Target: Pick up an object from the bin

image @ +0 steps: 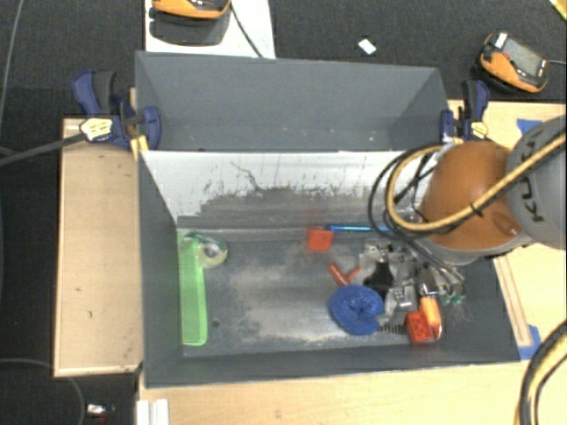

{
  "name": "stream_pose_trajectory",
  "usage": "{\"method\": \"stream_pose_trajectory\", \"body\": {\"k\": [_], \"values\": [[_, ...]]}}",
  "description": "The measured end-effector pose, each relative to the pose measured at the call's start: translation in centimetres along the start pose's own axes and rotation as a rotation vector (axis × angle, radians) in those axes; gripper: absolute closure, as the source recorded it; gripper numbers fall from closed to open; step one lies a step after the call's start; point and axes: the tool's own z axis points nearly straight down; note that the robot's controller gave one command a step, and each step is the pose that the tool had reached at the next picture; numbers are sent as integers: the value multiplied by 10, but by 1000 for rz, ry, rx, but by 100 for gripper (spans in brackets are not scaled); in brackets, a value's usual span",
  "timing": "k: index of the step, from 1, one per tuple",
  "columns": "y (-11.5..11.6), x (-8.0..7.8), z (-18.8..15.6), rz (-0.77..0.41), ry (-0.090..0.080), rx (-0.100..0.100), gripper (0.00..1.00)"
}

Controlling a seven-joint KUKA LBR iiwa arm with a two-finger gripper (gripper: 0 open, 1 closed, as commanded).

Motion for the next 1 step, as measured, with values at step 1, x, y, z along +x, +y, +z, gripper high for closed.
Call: {"method": "stream_pose_trajectory", "body": {"k": [1], "values": [[-3,4,53,-109,-8,3,0]]}}
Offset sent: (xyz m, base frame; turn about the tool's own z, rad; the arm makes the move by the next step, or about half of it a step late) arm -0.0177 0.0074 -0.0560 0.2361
